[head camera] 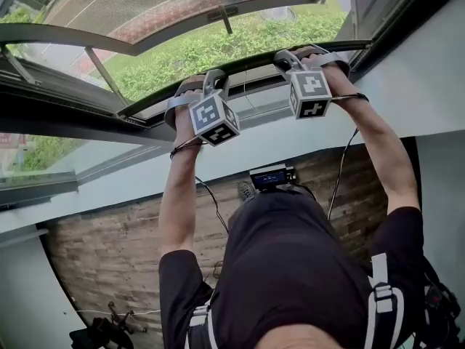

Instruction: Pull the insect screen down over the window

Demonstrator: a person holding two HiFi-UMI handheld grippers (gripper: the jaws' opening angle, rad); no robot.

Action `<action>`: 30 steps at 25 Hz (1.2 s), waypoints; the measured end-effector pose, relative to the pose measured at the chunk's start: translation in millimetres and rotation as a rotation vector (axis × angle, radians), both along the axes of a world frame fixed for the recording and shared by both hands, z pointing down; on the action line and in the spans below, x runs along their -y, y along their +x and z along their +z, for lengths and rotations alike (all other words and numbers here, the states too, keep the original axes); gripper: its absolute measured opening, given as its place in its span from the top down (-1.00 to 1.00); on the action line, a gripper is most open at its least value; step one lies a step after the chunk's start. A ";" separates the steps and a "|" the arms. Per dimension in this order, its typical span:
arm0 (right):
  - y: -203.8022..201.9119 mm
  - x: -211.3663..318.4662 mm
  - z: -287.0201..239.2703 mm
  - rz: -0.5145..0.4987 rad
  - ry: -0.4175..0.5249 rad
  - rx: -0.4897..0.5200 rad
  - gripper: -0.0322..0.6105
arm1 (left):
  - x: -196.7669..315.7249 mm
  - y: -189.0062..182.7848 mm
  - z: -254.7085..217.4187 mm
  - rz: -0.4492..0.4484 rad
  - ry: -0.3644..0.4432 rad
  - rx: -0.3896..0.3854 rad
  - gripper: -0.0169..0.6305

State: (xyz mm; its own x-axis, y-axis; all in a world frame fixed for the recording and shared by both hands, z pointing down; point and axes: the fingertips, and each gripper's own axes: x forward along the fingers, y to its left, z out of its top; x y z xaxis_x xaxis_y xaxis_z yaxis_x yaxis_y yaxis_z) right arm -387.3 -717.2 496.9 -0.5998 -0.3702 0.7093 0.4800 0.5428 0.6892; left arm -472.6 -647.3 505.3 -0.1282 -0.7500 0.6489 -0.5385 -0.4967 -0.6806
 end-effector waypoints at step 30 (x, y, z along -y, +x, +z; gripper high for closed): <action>-19.3 -2.3 162.8 0.045 -0.046 -0.048 0.84 | -5.8 -15.1 158.8 -0.110 -0.057 -0.144 0.86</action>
